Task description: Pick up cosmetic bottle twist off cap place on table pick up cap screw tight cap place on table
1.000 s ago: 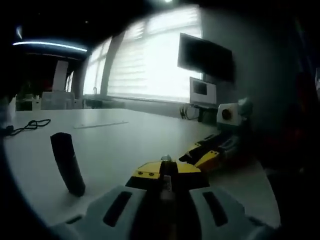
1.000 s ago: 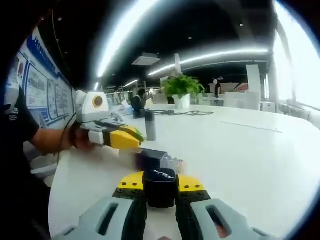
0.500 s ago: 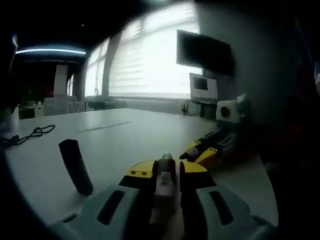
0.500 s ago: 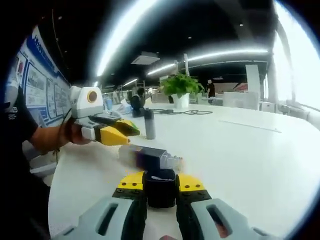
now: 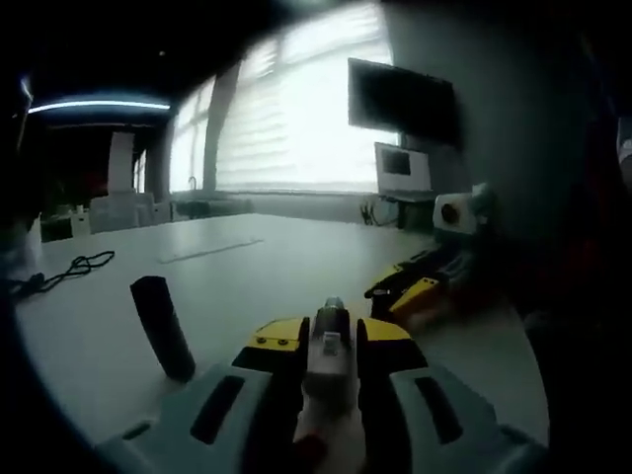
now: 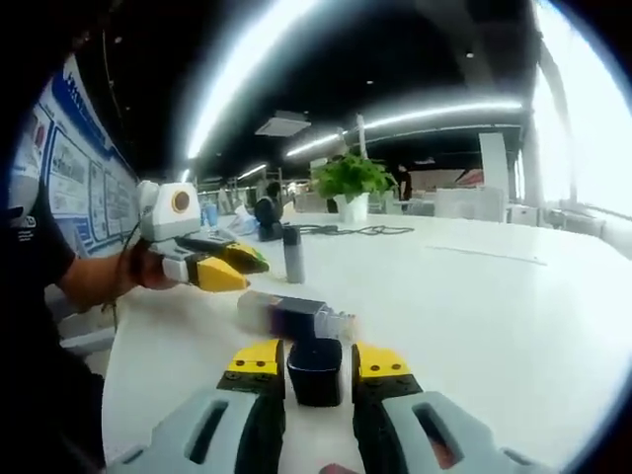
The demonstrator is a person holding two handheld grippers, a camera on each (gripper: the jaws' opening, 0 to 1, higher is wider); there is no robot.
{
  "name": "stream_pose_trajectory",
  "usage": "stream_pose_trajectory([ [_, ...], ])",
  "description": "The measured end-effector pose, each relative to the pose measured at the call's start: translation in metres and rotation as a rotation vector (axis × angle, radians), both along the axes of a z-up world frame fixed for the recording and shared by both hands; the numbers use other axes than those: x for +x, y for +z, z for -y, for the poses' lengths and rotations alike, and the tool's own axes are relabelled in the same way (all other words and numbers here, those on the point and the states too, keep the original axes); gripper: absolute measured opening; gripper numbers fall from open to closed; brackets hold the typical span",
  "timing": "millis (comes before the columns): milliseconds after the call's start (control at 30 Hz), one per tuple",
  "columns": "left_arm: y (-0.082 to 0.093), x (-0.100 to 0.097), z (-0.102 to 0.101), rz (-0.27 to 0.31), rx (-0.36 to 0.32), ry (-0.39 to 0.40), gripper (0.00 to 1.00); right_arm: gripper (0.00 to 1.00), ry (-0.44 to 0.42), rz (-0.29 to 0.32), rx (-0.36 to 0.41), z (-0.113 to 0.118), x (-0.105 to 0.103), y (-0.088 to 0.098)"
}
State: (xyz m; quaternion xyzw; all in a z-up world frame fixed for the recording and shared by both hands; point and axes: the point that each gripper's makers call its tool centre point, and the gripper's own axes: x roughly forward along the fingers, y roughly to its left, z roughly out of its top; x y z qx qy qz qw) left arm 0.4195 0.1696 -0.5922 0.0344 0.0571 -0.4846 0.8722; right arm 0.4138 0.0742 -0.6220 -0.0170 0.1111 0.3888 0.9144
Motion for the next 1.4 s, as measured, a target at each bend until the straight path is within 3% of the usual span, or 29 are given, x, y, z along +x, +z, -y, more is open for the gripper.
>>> stream_pose_trajectory([
  [133,0.0,-0.002,-0.002,0.005,0.02,-0.001,0.13,0.2,0.007,0.026,0.062,0.002,-0.005,0.012],
  [333,0.002,-0.004,-0.001,0.007,0.057,-0.009,0.15,0.2,0.002,0.048,0.102,0.005,-0.007,0.016],
  [667,0.012,-0.001,0.012,-0.021,0.184,-0.049,0.22,0.19,-0.015,0.077,0.157,0.013,-0.007,0.025],
  [733,0.012,0.0,0.016,-0.027,0.223,-0.059,0.22,0.18,-0.021,0.079,0.171,0.014,-0.007,0.027],
  [867,0.002,0.003,0.024,-0.062,0.371,-0.1,0.22,0.18,-0.017,0.087,0.162,0.013,-0.009,0.026],
  [1033,0.002,0.008,0.034,-0.076,0.438,-0.126,0.25,0.18,-0.018,0.091,0.164,0.014,-0.01,0.027],
  [1200,-0.004,0.014,0.045,-0.137,0.509,-0.16,0.27,0.18,-0.03,0.093,0.16,0.016,-0.009,0.026],
  [1333,-0.016,0.019,0.049,-0.188,0.603,-0.186,0.28,0.18,-0.031,0.092,0.16,0.016,-0.009,0.026],
  [1400,-0.019,0.024,0.054,-0.182,0.624,-0.195,0.28,0.18,-0.038,0.087,0.166,0.017,-0.008,0.026],
])
